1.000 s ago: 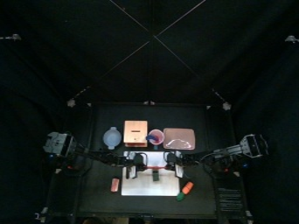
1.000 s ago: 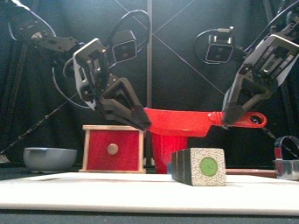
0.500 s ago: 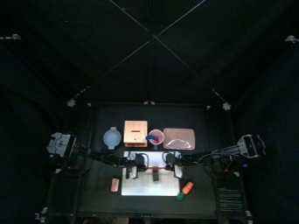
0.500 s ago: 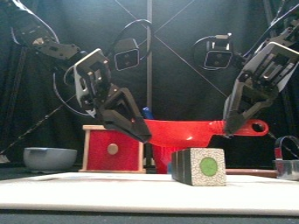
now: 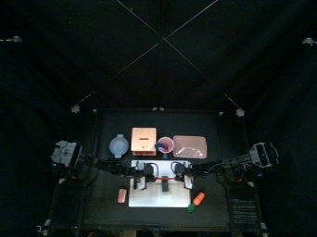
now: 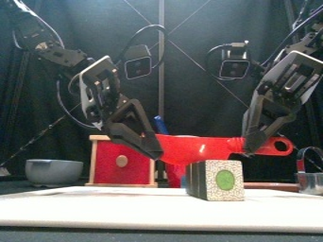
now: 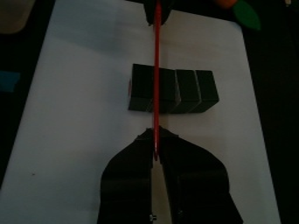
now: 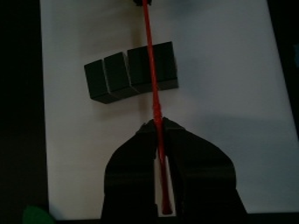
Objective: Place sushi on board then cut the sushi with the knife then place the pieces on the plate
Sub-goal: Cut the sushi into 4 pieces
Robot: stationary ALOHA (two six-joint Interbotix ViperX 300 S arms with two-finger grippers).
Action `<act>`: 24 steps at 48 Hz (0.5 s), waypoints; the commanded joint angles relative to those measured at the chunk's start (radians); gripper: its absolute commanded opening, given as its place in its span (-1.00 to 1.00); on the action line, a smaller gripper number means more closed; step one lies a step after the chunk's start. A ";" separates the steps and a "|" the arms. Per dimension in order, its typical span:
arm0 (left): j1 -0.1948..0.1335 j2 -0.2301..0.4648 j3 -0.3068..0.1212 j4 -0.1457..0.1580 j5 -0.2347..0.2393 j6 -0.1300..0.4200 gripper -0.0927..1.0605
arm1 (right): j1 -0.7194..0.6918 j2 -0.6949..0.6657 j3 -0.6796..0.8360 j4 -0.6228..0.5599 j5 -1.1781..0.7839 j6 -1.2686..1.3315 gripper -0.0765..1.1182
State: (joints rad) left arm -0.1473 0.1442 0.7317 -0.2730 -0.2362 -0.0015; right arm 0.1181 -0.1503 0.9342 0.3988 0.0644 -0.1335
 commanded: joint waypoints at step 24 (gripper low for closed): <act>0.006 0.055 -0.028 -0.003 0.069 0.002 -0.09 | 0.005 0.074 -0.034 0.003 0.032 0.002 -0.40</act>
State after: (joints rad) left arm -0.1457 0.1979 0.7148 -0.2746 -0.1841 -0.0015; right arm 0.1212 -0.0752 0.9081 0.4004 0.0813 -0.1335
